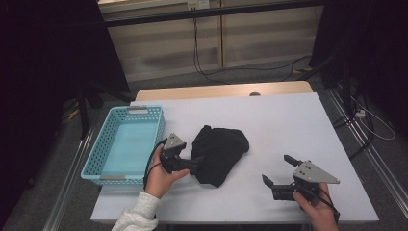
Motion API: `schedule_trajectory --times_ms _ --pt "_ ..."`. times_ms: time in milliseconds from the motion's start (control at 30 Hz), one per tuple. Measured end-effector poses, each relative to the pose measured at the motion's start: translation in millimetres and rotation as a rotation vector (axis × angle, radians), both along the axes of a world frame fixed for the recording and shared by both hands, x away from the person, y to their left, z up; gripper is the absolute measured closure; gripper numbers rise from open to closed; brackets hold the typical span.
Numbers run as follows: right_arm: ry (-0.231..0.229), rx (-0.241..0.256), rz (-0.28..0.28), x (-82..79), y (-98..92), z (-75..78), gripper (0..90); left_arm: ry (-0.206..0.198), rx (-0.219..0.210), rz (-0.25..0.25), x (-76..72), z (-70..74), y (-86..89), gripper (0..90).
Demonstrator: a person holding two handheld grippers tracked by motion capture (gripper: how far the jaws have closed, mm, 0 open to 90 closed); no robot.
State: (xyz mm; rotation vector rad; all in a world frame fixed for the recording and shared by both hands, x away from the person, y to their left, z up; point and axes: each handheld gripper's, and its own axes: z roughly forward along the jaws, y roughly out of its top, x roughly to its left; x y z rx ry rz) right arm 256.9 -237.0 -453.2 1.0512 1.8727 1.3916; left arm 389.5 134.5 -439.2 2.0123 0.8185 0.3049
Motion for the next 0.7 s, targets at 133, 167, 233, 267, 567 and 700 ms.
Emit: schedule_trajectory --times_ms 133,167,233,267,567,700 --pt "0.001 -0.025 0.021 0.8 5.7 0.5 0.3 0.001 -0.010 0.027 1.7 -1.1 0.8 9.2" --pt "0.005 -0.026 0.027 1.6 7.0 -0.1 0.4 0.001 -0.010 0.027 1.7 -1.1 0.8 9.2" --pt "0.010 -0.032 0.031 3.1 8.9 -1.3 0.5 0.005 0.003 0.055 2.7 -4.7 -0.3 10.1" --pt "0.013 -0.035 0.035 3.6 9.9 -1.9 0.7 0.011 0.005 0.057 2.8 -5.6 -0.6 12.0" --pt "0.029 -0.056 0.067 1.8 16.4 -2.9 0.9 0.052 0.021 0.052 1.2 -18.7 -4.8 31.6" --pt "0.031 -0.069 0.079 -0.8 19.3 -2.5 1.0 0.070 0.039 0.028 2.5 -25.8 -9.5 38.6"
